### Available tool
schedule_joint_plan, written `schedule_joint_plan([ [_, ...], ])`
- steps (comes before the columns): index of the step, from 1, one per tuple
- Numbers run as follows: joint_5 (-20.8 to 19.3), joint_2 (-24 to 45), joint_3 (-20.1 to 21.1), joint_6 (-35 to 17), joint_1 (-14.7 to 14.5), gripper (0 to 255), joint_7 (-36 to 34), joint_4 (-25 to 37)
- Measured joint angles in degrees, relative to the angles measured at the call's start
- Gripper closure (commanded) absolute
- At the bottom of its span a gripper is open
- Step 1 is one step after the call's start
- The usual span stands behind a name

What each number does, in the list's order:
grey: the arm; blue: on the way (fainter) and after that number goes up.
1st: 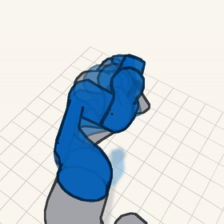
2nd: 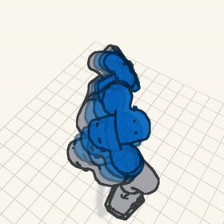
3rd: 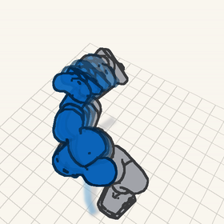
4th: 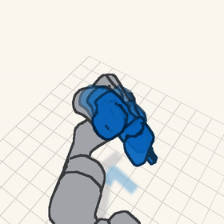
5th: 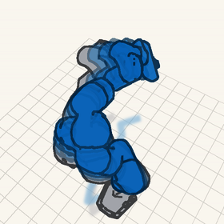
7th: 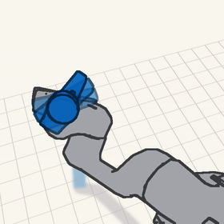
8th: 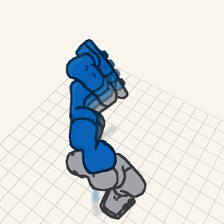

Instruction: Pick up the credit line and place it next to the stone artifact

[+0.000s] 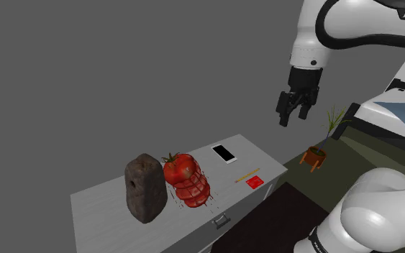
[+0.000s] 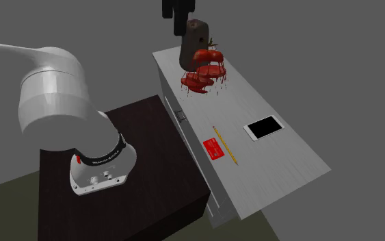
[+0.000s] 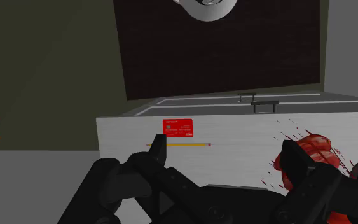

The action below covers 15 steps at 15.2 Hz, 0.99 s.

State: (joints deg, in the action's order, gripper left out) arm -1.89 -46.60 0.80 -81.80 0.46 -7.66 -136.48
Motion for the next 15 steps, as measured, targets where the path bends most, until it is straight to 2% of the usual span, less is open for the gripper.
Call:
schedule_joint_plan([
  [2,0.2,0.5,-0.3,-0.8,0.4,0,-0.5,-0.5],
  [5,1.6,3.7,-2.1,-5.1,2.3,0,-2.9,-2.5],
  [15,8.4,17.2,-9.3,-23.2,8.4,0,-9.8,-10.9],
])
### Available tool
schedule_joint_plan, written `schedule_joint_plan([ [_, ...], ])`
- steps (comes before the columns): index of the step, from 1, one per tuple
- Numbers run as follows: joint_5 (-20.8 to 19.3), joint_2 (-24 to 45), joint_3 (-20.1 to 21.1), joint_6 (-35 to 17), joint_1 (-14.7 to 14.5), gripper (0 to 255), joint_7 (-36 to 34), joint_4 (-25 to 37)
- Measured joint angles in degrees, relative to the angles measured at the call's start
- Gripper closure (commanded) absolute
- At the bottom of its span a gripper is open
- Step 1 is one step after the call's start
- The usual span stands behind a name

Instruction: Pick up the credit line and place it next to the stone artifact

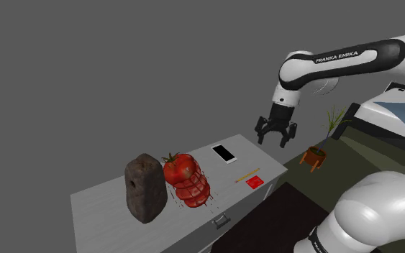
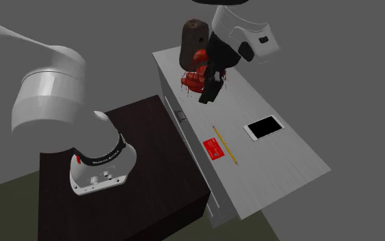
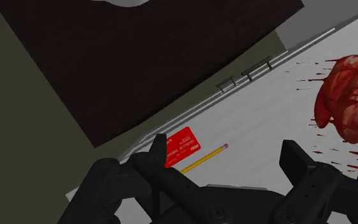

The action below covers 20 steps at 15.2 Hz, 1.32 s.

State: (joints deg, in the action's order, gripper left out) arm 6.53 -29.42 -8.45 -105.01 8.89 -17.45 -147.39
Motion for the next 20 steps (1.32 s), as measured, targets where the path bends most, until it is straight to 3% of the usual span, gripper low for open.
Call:
schedule_joint_plan([
  [8,10.4,14.7,-6.0,-14.8,2.2,0,-0.6,-3.9],
  [12,19.7,24.4,-8.4,-21.4,2.1,0,2.4,-4.0],
  [17,35.2,36.9,-9.3,-26.2,3.2,0,8.9,-2.6],
  [20,40.4,41.1,-8.6,-27.3,3.9,0,11.6,-1.7],
])
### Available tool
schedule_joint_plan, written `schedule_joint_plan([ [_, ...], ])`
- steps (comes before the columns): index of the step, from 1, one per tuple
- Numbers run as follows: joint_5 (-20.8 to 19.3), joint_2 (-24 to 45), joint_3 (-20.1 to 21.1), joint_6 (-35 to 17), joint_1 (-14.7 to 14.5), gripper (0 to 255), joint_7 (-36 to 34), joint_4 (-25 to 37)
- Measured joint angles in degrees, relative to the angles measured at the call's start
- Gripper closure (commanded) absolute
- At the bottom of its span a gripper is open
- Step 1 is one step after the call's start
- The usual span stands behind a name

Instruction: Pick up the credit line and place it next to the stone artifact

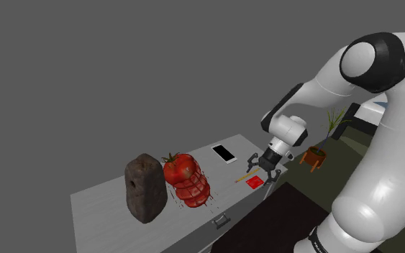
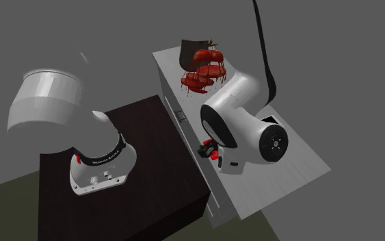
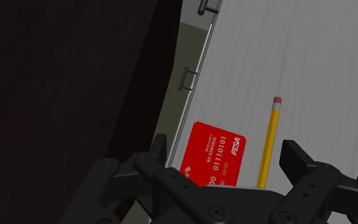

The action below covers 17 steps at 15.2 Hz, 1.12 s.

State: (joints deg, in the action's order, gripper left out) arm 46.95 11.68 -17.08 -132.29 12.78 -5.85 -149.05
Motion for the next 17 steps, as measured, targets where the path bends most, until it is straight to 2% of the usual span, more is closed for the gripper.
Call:
schedule_joint_plan([
  [6,6.4,4.6,2.6,-2.9,-0.5,0,3.9,0.2],
  [12,7.1,5.0,2.9,-3.2,-0.6,0,4.2,0.3],
  [13,7.1,5.0,2.9,-3.2,-0.6,255,4.2,0.3],
  [17,6.9,5.2,2.7,-3.0,-0.4,255,4.3,0.0],
])
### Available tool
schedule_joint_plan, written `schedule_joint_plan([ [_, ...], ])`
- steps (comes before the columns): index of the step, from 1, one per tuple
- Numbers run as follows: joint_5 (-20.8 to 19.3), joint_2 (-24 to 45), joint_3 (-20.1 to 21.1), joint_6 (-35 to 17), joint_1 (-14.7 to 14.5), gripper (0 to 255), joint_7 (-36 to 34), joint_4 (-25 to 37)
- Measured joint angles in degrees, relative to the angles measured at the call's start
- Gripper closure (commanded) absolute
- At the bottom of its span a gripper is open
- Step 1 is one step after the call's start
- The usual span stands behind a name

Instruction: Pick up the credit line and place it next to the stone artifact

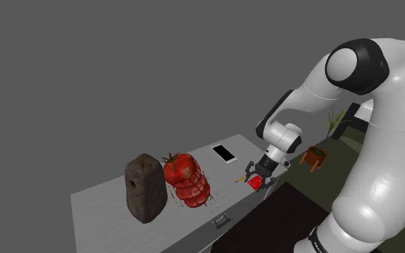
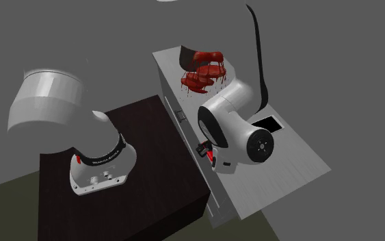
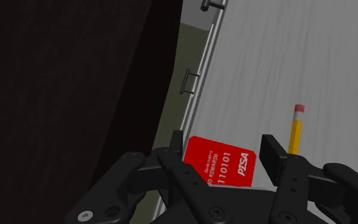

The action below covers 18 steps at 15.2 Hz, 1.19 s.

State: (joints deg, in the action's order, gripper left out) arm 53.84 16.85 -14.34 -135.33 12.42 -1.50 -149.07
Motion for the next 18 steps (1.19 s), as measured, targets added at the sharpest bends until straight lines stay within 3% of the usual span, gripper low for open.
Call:
schedule_joint_plan([
  [7,-0.3,-0.4,-0.2,-0.1,-0.2,255,-0.6,-0.3],
  [18,-9.4,-11.6,-2.6,3.6,-1.1,255,-9.6,-3.0],
])
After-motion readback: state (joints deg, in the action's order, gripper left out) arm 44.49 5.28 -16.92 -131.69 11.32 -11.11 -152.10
